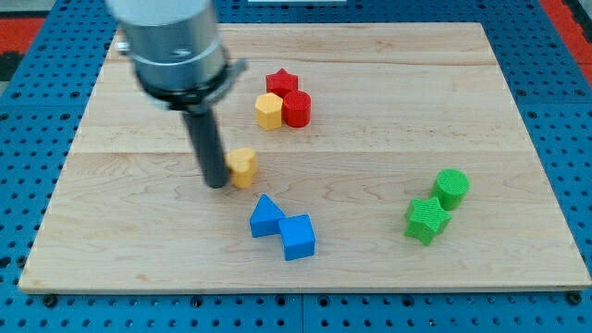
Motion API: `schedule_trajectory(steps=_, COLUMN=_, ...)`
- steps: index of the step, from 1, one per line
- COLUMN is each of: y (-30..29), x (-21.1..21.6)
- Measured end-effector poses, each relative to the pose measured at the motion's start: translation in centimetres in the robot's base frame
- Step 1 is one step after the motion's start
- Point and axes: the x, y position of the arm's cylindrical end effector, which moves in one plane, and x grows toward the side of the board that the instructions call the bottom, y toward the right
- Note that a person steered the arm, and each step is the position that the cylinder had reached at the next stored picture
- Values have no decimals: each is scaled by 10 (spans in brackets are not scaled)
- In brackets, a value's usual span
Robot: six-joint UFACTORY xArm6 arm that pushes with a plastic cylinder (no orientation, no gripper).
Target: Move the yellow heart closer to the group of blocks
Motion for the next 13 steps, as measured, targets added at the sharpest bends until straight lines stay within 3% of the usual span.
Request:
schedule_trajectory(steps=1, y=13, x=17)
schedule_trajectory(steps=2, y=68, x=-6)
schedule_trajectory(steps=3, y=90, x=-61)
schedule_trajectory(steps=5, y=77, x=14)
schedule_trajectory(steps=6, y=7, x=-11)
schedule_trajectory(steps=7, y=7, x=-48)
schedule_trajectory(steps=8, y=-7, x=-41)
schedule_trajectory(steps=9, y=-22, x=2)
schedule_trajectory(steps=10, y=67, x=0)
schedule_trajectory(steps=11, y=58, x=-74)
schedule_trajectory(steps=12, y=45, x=-105)
schedule_trajectory(steps=13, y=16, x=-71)
